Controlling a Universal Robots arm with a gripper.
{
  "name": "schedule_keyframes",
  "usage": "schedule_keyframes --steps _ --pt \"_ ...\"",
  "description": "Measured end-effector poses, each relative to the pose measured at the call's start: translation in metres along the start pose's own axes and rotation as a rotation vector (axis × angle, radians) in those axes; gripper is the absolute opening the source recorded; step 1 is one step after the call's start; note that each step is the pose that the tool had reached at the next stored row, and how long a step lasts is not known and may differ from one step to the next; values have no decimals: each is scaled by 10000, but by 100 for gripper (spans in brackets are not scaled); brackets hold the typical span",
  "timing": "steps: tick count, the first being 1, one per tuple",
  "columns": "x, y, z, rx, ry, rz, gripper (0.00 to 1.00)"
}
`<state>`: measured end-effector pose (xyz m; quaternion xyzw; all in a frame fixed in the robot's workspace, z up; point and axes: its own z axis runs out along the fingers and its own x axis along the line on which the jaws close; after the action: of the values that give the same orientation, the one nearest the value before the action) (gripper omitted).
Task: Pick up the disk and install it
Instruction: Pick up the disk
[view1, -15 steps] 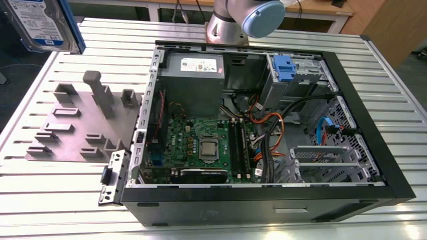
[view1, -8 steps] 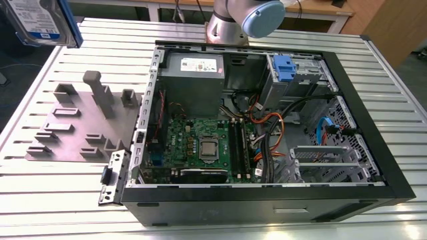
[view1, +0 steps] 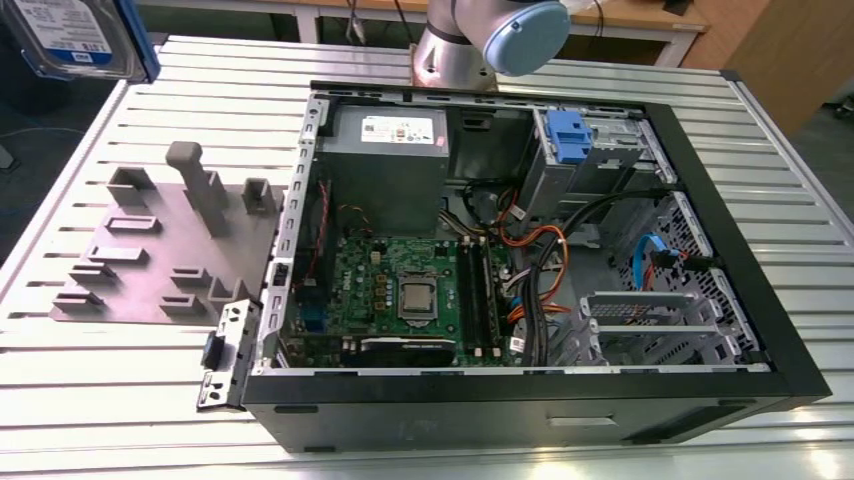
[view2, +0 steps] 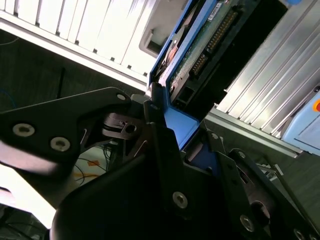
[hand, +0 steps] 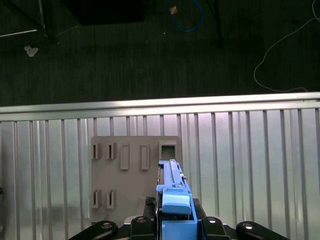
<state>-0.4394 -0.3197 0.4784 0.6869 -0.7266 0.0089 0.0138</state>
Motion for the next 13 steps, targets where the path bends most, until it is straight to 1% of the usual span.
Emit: schedule_keyframes --steps 8,13 --pt "3 0 -90 0 0 0 36" --pt "3 0 -100 0 0 0 36"
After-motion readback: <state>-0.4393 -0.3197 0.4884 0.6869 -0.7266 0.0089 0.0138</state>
